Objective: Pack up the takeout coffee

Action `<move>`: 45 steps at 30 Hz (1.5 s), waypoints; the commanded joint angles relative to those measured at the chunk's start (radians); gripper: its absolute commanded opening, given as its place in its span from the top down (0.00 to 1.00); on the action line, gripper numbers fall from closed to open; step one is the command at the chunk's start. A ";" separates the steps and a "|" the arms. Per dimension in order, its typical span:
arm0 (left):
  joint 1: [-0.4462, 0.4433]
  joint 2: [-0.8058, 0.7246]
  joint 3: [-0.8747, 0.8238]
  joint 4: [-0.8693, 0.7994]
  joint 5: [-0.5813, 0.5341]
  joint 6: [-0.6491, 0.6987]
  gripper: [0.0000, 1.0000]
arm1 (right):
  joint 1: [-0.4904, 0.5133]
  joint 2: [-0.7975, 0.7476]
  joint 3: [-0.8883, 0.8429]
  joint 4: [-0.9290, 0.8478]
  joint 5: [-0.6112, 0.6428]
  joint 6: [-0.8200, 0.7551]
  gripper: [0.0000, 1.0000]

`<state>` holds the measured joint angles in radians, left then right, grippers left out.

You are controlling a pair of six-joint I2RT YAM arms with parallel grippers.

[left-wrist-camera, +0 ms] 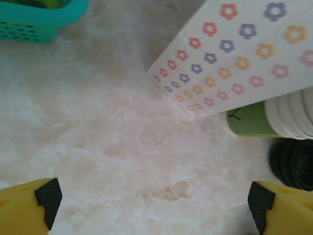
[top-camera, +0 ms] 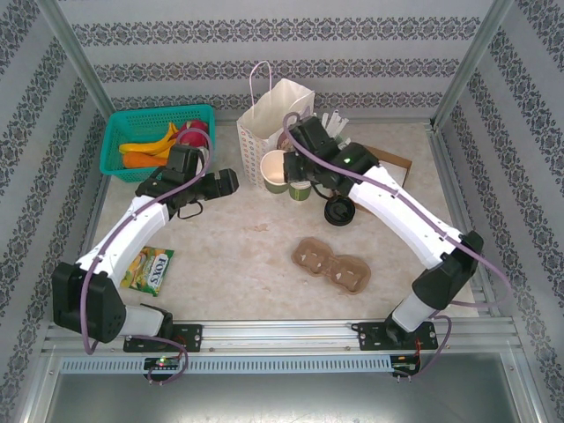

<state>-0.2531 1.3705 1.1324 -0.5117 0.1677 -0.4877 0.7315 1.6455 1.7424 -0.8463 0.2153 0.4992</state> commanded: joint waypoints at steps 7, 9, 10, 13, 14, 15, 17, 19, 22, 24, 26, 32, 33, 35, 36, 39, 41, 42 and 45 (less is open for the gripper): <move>0.028 0.043 0.063 -0.131 -0.134 -0.061 0.00 | 0.064 0.125 -0.087 0.080 -0.020 0.133 1.00; 0.028 0.055 0.066 -0.152 -0.157 -0.079 0.00 | 0.076 0.143 -0.104 0.092 0.012 0.160 1.00; 0.028 0.057 0.064 -0.168 -0.178 -0.098 0.00 | 0.080 0.146 -0.117 0.103 0.025 0.168 1.00; 0.029 0.051 0.048 -0.206 -0.165 -0.109 0.00 | 0.082 0.143 -0.182 0.167 -0.002 0.205 0.99; 0.029 0.048 0.034 -0.211 -0.150 -0.115 0.00 | 0.083 0.144 -0.200 0.184 -0.014 0.214 0.98; 0.028 0.045 0.020 -0.213 -0.132 -0.122 0.00 | 0.085 0.148 -0.210 0.188 -0.017 0.222 0.97; 0.030 0.040 -0.007 -0.213 -0.097 -0.139 0.00 | 0.089 0.157 -0.213 0.181 -0.016 0.221 0.94; 0.028 0.035 -0.035 -0.194 -0.057 -0.147 0.00 | 0.092 0.165 -0.215 0.175 -0.009 0.214 0.93; 0.028 0.038 -0.069 -0.165 0.005 -0.150 0.00 | 0.095 0.169 -0.234 0.181 -0.011 0.218 0.92; 0.028 0.042 -0.084 -0.153 0.041 -0.143 0.00 | 0.095 0.170 -0.243 0.188 -0.010 0.220 0.92; 0.028 0.042 -0.094 -0.137 0.062 -0.139 0.00 | 0.096 0.175 -0.246 0.189 -0.005 0.220 0.92; 0.028 0.050 -0.097 -0.125 0.093 -0.121 0.00 | 0.101 0.193 -0.251 0.194 0.007 0.222 0.91; 0.028 0.052 -0.098 -0.123 0.096 -0.121 0.00 | 0.101 0.196 -0.250 0.199 0.007 0.222 0.91; 0.028 0.052 -0.102 -0.121 0.098 -0.121 0.00 | 0.104 0.206 -0.245 0.204 0.007 0.222 0.91; 0.028 0.053 -0.102 -0.118 0.098 -0.121 0.00 | 0.105 0.208 -0.245 0.205 0.009 0.222 0.91; 0.028 0.059 -0.098 -0.118 0.099 -0.118 0.00 | 0.105 0.221 -0.242 0.206 0.016 0.228 0.90; 0.028 0.058 -0.096 -0.118 0.099 -0.115 0.00 | 0.105 0.229 -0.240 0.211 0.013 0.228 0.90; 0.028 0.058 -0.096 -0.117 0.099 -0.113 0.00 | 0.105 0.234 -0.236 0.211 0.012 0.227 0.90; 0.028 0.054 -0.101 -0.114 0.101 -0.112 0.00 | 0.105 0.253 -0.216 0.195 0.013 0.226 0.89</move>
<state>-0.2333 1.4204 1.0397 -0.6430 0.2588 -0.6132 0.8230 1.8797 1.5036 -0.6430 0.1989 0.7094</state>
